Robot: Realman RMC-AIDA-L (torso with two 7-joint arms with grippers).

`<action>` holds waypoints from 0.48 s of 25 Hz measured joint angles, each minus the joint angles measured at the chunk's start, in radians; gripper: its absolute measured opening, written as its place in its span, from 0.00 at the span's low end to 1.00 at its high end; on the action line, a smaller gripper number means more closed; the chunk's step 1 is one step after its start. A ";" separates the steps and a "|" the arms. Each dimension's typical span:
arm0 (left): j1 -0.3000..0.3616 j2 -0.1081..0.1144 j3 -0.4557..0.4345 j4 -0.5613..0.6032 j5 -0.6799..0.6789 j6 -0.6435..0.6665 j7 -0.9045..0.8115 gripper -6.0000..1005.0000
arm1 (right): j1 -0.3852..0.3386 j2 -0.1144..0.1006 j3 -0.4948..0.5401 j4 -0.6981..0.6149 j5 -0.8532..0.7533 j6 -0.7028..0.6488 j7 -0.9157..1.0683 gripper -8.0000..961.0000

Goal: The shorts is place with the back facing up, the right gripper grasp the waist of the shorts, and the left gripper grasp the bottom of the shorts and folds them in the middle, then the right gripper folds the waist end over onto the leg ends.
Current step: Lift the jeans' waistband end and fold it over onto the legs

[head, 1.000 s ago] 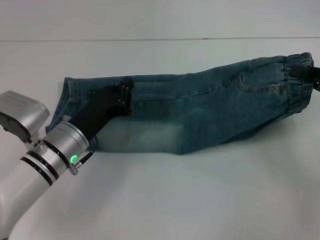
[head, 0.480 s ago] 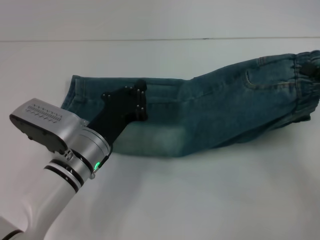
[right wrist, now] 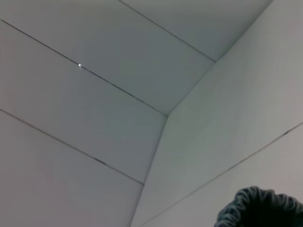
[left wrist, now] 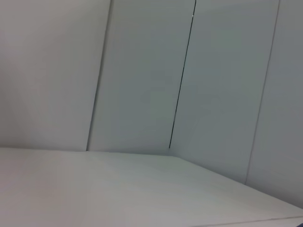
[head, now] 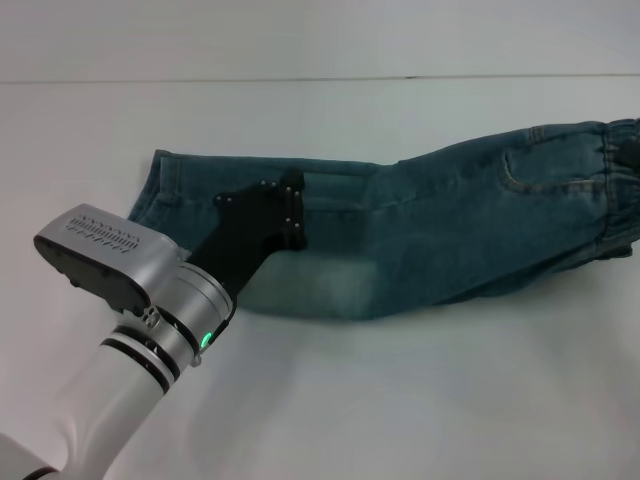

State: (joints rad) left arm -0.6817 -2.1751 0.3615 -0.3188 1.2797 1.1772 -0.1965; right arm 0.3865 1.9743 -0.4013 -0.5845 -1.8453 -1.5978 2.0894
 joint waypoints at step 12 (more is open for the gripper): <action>-0.002 0.000 -0.035 -0.048 0.010 -0.026 0.070 0.01 | -0.011 0.000 0.035 0.005 0.000 -0.075 -0.024 0.13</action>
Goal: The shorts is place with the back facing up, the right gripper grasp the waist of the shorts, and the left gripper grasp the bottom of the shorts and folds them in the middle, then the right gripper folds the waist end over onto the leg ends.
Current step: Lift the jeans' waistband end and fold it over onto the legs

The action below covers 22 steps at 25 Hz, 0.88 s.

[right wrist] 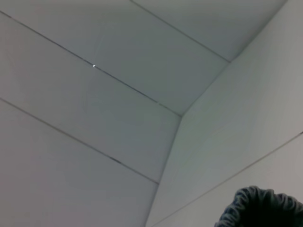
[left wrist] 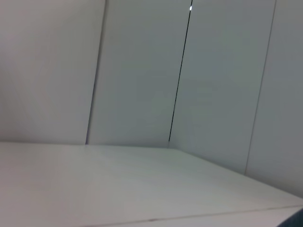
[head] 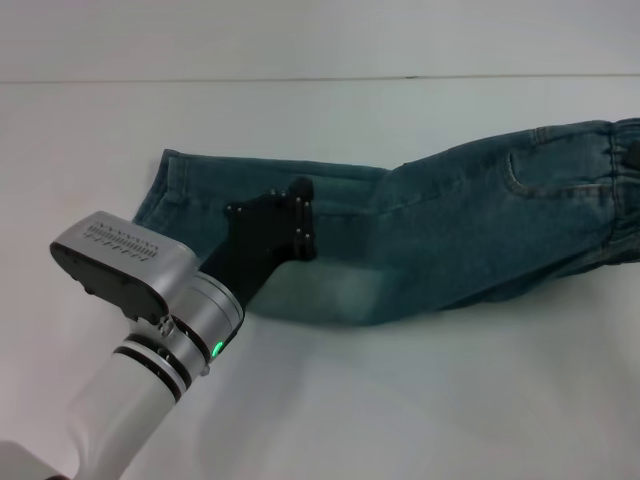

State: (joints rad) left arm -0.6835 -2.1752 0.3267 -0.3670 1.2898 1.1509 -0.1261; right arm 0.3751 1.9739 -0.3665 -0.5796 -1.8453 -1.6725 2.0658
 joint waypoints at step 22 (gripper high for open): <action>-0.005 0.000 -0.032 -0.039 0.028 -0.054 0.037 0.01 | 0.065 -0.003 0.032 -0.001 0.001 -0.066 -0.018 0.13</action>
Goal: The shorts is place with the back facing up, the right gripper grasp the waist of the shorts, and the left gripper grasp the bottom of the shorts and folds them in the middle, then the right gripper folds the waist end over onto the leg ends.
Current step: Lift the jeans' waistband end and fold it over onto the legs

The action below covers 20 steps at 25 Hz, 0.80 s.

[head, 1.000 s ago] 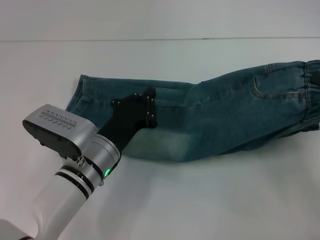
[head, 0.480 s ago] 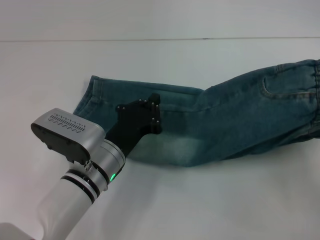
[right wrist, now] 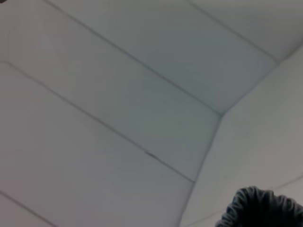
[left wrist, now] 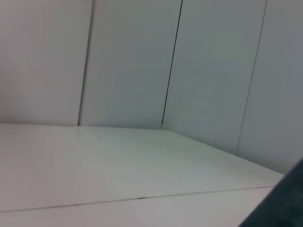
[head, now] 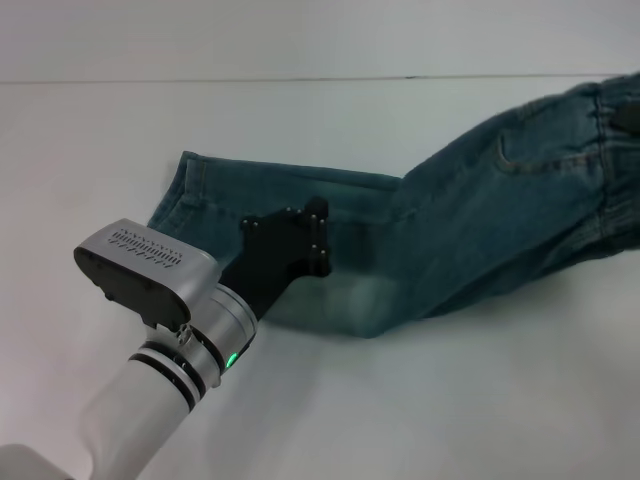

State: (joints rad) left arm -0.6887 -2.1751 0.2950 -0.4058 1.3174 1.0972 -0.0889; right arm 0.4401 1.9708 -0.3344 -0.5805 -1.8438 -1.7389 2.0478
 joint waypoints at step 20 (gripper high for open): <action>0.015 0.000 0.000 -0.011 0.000 -0.010 0.000 0.01 | 0.388 0.058 -0.329 0.009 -0.007 0.270 0.003 0.13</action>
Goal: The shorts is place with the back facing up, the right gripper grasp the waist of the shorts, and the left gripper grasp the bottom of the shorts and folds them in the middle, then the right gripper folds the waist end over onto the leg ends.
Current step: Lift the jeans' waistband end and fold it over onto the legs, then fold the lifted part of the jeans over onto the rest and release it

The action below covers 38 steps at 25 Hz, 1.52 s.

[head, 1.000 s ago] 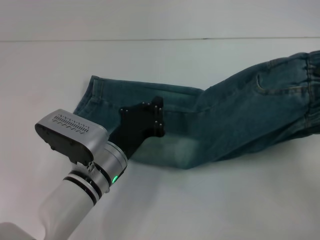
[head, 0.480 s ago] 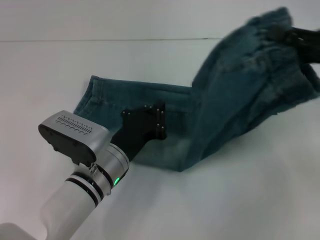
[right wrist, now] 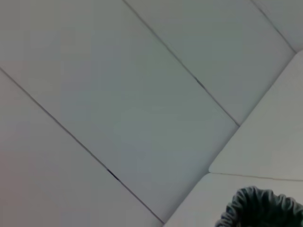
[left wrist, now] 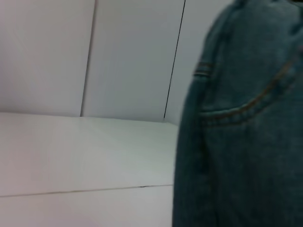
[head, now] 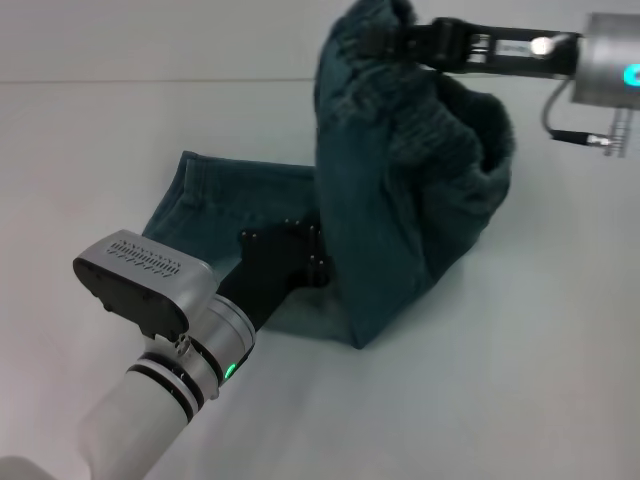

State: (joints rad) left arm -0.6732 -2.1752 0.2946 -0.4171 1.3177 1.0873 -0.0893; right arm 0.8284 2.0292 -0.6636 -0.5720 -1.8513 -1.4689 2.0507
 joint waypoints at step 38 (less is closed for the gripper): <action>0.119 0.000 -0.041 -0.001 0.000 0.073 -0.002 0.01 | 0.140 0.060 -0.326 0.071 0.018 0.246 0.003 0.13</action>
State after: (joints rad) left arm -0.5540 -2.1752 0.2536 -0.4185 1.3176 1.1605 -0.0915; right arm 0.9681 2.0888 -0.9892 -0.5008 -1.8329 -1.2226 2.0534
